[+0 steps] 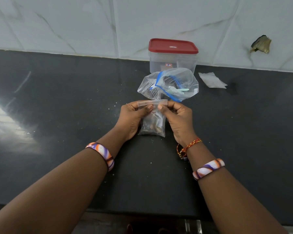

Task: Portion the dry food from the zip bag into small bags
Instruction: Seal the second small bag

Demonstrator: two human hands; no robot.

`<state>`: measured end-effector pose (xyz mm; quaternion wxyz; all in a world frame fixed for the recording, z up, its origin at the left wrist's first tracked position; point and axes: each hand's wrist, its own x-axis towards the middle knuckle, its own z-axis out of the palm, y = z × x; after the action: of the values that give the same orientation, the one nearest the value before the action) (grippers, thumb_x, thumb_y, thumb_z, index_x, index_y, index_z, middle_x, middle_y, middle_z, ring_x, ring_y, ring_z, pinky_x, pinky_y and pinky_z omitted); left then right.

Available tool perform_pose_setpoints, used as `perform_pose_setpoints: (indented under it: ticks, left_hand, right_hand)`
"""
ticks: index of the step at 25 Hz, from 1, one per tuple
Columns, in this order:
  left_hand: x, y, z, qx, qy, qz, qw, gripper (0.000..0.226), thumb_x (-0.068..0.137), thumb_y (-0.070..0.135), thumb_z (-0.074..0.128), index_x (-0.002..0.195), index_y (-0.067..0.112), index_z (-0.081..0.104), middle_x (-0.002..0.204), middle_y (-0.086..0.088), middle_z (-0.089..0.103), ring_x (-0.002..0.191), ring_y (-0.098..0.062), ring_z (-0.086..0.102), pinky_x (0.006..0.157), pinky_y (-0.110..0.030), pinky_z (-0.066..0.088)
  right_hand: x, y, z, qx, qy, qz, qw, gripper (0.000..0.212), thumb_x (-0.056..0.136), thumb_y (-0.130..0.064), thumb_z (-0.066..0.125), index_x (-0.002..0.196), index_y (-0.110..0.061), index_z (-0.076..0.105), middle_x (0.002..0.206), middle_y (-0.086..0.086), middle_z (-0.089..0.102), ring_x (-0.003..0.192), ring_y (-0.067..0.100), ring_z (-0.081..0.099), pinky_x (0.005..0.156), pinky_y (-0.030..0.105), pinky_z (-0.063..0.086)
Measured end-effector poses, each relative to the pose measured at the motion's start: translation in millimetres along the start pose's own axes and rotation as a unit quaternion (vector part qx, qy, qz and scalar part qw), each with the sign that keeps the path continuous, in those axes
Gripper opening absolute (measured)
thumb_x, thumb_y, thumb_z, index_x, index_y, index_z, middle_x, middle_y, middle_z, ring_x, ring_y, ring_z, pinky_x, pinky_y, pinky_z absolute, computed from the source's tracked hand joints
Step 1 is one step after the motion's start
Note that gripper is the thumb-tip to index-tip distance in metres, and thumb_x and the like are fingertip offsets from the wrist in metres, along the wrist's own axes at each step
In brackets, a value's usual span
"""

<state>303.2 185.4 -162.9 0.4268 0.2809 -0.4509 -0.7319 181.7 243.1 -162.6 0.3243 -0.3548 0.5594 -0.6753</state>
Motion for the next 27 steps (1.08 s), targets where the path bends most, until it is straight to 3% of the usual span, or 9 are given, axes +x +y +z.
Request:
perform_pose_setpoints:
  ticks: [4,7,11,19,24,27]
  left_hand:
    - [-1.8,1.1,1.2,0.007,-0.001,-0.010,1.000,0.014,0.085,-0.006,0.055,0.082,0.004,0.064,0.065,-0.002,0.071,0.062,-0.012,0.068,0.068,-0.027,0.058]
    - [-2.1,1.0,1.7,0.023,0.002,-0.011,1.000,0.016,0.086,-0.005,0.055,0.078,0.006,0.063,0.062,0.000,0.070,0.060,-0.009,0.067,0.065,-0.025,0.058]
    - [-1.8,-0.8,0.9,0.020,0.004,0.007,1.000,0.011,0.086,-0.003,0.057,0.087,0.004,0.065,0.071,-0.003,0.072,0.067,-0.013,0.068,0.073,-0.031,0.058]
    - [-2.6,0.1,-0.4,-0.011,0.014,0.004,1.000,0.014,0.085,-0.010,0.054,0.083,0.002,0.062,0.063,-0.003,0.072,0.059,-0.011,0.069,0.063,-0.024,0.059]
    - [-4.2,0.6,1.6,0.012,0.004,0.003,1.000,0.019,0.088,-0.009,0.050,0.080,0.005,0.059,0.058,0.002,0.070,0.056,-0.006,0.067,0.062,-0.020,0.058]
    - [-4.2,-0.5,2.8,0.021,0.002,0.009,1.000,0.018,0.088,-0.008,0.050,0.081,0.006,0.059,0.060,0.003,0.070,0.058,-0.005,0.066,0.063,-0.020,0.058]
  right_hand:
    - [-1.1,0.1,-0.2,0.000,-0.016,0.003,1.000,0.010,0.081,0.002,0.065,0.091,0.002,0.068,0.077,0.002,0.066,0.071,0.006,0.063,0.072,0.019,0.056]
    - [-2.6,-0.8,0.1,-0.024,-0.047,-0.006,0.999,0.010,0.084,0.001,0.062,0.085,-0.008,0.066,0.079,0.000,0.065,0.074,0.007,0.062,0.073,0.018,0.055]
    - [-1.8,0.2,-0.6,-0.005,-0.014,0.000,1.000,0.008,0.083,-0.001,0.065,0.087,-0.008,0.067,0.076,0.001,0.066,0.067,0.002,0.063,0.069,0.017,0.055]
    - [-0.5,2.1,-3.3,0.009,0.000,0.012,1.000,0.012,0.079,0.001,0.068,0.090,0.001,0.068,0.076,0.003,0.068,0.066,0.005,0.064,0.073,0.024,0.057]
    - [-3.3,-0.7,-1.4,-0.013,-0.032,-0.012,0.999,0.019,0.083,0.004,0.062,0.079,-0.015,0.064,0.076,-0.003,0.064,0.066,-0.004,0.062,0.071,0.014,0.053]
    - [-3.5,-0.8,-1.0,-0.023,-0.037,-0.013,0.999,0.019,0.085,0.002,0.061,0.079,-0.017,0.063,0.078,-0.003,0.063,0.069,-0.002,0.061,0.071,0.014,0.053]
